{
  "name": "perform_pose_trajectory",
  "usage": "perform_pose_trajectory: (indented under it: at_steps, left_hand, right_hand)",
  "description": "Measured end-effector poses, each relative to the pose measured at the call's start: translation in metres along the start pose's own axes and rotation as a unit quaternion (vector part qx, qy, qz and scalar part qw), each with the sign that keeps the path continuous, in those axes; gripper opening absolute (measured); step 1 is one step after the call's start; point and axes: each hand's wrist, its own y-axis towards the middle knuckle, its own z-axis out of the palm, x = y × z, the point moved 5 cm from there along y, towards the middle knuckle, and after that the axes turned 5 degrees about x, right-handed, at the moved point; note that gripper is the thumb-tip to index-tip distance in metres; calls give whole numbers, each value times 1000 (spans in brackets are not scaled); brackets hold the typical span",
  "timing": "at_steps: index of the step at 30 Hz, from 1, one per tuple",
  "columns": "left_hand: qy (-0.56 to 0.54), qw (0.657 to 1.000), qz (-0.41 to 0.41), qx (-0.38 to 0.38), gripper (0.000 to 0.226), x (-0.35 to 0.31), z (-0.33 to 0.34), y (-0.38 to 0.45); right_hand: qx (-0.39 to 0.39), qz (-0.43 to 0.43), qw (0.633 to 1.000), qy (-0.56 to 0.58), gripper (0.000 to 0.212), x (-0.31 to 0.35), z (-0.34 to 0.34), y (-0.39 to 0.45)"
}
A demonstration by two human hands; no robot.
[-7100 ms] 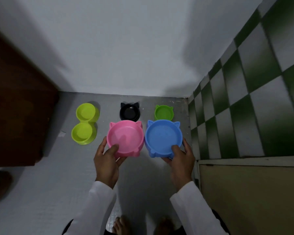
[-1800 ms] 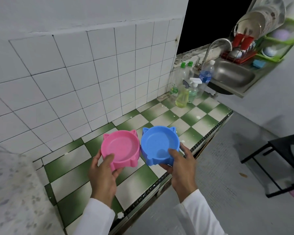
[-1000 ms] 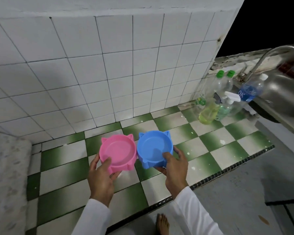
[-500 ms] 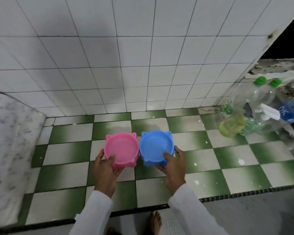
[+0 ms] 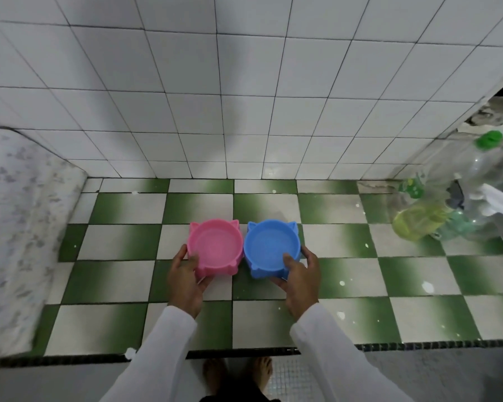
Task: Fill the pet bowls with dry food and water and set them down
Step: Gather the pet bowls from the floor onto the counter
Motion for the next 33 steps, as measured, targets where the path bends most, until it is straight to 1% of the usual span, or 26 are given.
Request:
perform_pose_trajectory:
  at_steps: [4,8,11,15,18,22,25,30,33]
  left_hand:
    - [20,1000,-12,-8,51,4,-1,7]
    - [10,999,-25,-16,54,4,0,11]
    - [9,1000,-28,-9,55,5,1,16]
    - [15,999,-34,-15,64,12,-3,17]
    - [37,999,-26,-24,64,14,-4,18]
    - [120,991,0,-59,59,6,-2,21]
    - [180,982,15,-64,55,1,0,21]
    - [244,966,39,-81,51,-2,4,21]
    - [249,963,40,-91,46,-4,8,21]
  right_hand:
    - [-3,13,1000,-9,48,-1,2,9]
    - [-7,10,1000,-10,49,-4,2,17]
    - [-7,13,1000,-13,49,-6,2,22]
    - [-7,8,1000,-20,50,-7,2,29]
    - [-9,3,999,-35,51,-8,3,33]
    - [-14,-16,993,-116,52,-5,-1,38]
    - [-15,-31,987,-158,45,-4,-3,42]
    - [-31,-69,970,-229,10,-2,-7,49]
    - [-39,-81,961,-262,8,-2,-10,53]
